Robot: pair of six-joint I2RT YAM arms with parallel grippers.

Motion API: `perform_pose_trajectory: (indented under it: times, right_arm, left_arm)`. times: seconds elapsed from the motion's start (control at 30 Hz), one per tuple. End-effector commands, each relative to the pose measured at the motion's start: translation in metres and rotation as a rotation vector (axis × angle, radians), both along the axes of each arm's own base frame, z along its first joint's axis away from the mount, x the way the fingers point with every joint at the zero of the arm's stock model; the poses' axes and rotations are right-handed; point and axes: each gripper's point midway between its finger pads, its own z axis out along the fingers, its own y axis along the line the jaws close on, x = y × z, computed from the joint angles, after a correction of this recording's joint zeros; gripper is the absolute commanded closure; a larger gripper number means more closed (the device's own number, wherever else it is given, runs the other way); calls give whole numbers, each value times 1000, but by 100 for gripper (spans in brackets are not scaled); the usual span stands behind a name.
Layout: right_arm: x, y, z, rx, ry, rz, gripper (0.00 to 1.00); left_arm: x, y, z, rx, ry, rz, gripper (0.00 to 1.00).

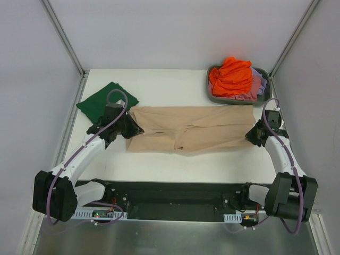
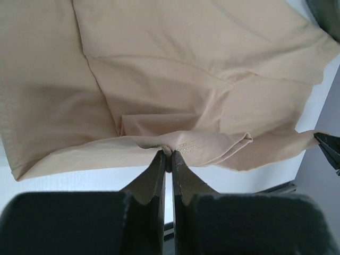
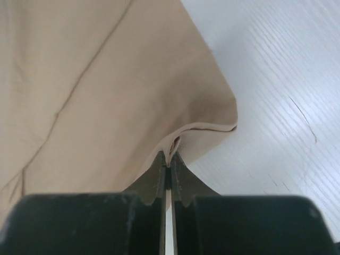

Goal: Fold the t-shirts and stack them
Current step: Fold the other side of the tshirt into a rectangle

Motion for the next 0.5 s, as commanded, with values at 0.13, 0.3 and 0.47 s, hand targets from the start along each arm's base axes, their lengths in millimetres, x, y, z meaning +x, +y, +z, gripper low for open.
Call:
perform_pose_trajectory:
  times: [0.13, 0.3, 0.47]
  right_arm:
    - [52, -7, 22, -10, -60, 34, 99]
    - [75, -6, 25, -2, -69, 54, 99]
    - [95, -4, 21, 3, -45, 75, 99]
  left_arm:
    - [42, 19, 13, 99, -84, 76, 100]
    - [57, 22, 4, 144, -70, 80, 100]
    - [69, 28, -8, 201, -56, 97, 100]
